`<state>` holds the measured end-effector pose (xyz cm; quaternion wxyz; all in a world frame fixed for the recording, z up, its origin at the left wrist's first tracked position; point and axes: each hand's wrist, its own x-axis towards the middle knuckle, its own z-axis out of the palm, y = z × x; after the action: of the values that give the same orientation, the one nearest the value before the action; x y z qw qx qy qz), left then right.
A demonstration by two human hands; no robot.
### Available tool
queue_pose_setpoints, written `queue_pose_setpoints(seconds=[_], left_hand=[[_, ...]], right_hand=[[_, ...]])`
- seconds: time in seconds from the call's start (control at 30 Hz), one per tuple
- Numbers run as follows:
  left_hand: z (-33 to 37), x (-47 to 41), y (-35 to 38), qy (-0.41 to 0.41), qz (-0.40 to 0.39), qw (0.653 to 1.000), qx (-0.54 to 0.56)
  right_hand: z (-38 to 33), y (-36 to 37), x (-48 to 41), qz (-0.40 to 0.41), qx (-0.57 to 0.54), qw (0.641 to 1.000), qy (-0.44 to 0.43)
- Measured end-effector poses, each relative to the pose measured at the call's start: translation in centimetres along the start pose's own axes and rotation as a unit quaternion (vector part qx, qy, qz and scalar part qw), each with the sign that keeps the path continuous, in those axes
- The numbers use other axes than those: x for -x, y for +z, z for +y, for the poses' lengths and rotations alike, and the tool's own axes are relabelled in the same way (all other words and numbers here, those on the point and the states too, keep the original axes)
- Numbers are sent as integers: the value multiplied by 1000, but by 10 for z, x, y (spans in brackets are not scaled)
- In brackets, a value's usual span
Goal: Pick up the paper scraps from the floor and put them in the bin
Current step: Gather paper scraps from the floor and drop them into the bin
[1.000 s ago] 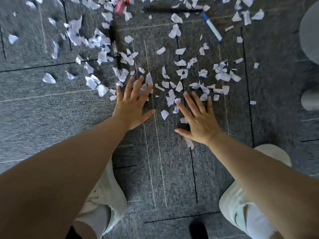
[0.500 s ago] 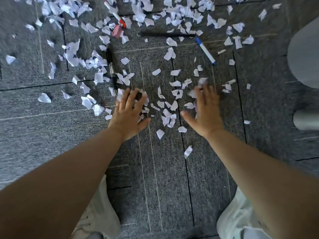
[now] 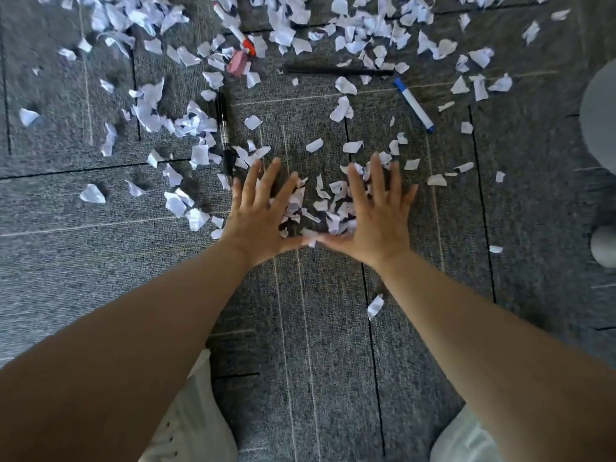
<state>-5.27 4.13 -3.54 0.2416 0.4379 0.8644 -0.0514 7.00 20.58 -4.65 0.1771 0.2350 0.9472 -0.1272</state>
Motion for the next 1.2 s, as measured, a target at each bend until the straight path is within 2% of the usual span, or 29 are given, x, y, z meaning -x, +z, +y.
queue_pose_setpoints(seconds=[0.1, 0.2, 0.27, 0.33, 0.37, 0.53, 0.63, 0.77, 1.0, 1.1, 1.2], left_hand=[[3, -4, -5, -9, 9, 999, 48], [18, -3, -8, -9, 12, 995, 96], [25, 1, -6, 1, 50, 995, 91], [27, 3, -3, 9, 103, 991, 87], [28, 4, -2, 9, 124, 988, 90], [33, -2, -12, 20, 105, 987, 121], [50, -13, -44, 26, 110, 985, 130], [91, -34, -115, 68, 143, 977, 142], [194, -68, -254, 140, 214, 954, 157], [234, -74, -300, 179, 238, 941, 160], [264, -76, -330, 208, 246, 934, 157]], right_hand=[[8, -12, -24, 7, 2, 1000, 31], [7, -13, -24, 49, 2, 997, -54], [5, -8, -17, 112, -9, 986, -125], [5, -3, -10, 156, -15, 977, -148], [6, -3, -7, 160, -18, 976, -148], [28, -19, 7, 142, -97, 973, -154], [51, -49, 13, 123, -121, 979, -112], [88, -119, 21, 147, -146, 976, -65], [165, -276, 59, 314, -110, 942, -47], [201, -338, 68, 386, -112, 916, 18], [238, -378, 70, 412, -178, 886, 119]])
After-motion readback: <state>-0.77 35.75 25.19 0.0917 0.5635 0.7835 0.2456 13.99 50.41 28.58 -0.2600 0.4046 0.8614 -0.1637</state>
